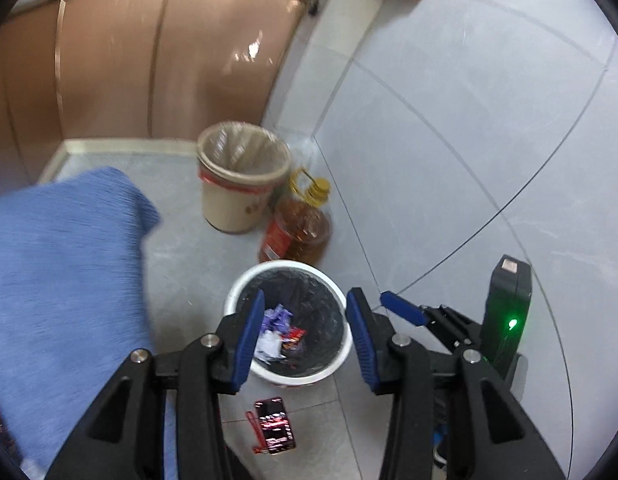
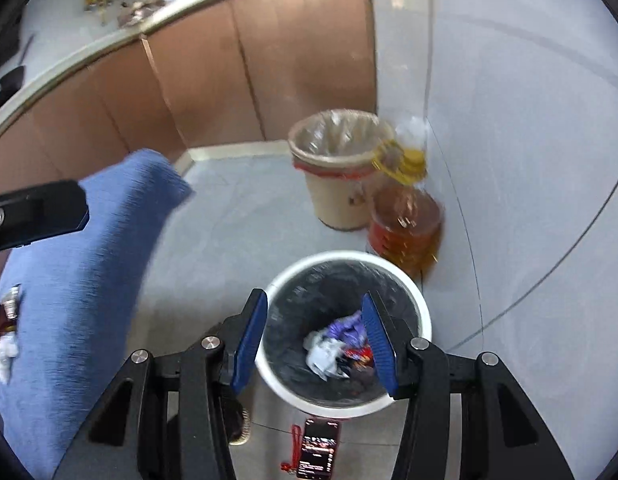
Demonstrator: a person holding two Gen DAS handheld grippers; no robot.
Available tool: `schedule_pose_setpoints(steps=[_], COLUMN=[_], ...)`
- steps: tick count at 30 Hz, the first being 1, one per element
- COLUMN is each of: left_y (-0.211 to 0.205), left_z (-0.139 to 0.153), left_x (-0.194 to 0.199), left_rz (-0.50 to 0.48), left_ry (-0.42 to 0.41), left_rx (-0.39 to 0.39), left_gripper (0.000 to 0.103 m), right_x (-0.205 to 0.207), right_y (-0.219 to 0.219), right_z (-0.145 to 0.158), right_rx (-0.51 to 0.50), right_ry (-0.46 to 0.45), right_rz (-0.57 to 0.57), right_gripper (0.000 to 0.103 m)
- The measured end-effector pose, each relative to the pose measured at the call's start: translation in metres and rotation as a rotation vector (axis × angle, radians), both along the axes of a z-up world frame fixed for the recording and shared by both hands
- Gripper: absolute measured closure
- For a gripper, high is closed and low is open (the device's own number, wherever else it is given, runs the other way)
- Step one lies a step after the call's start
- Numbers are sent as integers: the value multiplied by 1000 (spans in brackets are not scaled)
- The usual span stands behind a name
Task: Collect trash
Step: 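Open both tools to drop tissue and wrapper into the bin, then move both open tools back over the table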
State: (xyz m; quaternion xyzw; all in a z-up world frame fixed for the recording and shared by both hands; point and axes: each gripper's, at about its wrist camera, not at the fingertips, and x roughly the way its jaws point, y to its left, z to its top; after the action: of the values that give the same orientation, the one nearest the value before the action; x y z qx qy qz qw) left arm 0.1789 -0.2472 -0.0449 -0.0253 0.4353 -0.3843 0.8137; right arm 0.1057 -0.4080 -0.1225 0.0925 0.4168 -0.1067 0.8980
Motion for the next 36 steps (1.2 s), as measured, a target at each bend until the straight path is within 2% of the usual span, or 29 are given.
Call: schedule_pose_setpoints(steps=[8,18,25,29,36], left_y=[103,236,334,382,448], left_z=[57,103,114,112,96], left_x=[-38,-79,-106,-116,-135], left_rz=[76,238,384,458,548], left_ry=[-119,-261,-316,-312,-308], left_rx=[-59,-55,-31,-25,10], left_gripper=[61,56,56,56,56], right_x=[-19,-42,-58,-67,-70], right_y=[61,126,172,200,233], right_z=[71,143,175,190,190], right_rx=[-33,-46,-48,-36,-11], right_ry=[-123,-242,-303,-329,-335], right_rz=[111,223,309,366,433], right_gripper=[54,54,54,54,54])
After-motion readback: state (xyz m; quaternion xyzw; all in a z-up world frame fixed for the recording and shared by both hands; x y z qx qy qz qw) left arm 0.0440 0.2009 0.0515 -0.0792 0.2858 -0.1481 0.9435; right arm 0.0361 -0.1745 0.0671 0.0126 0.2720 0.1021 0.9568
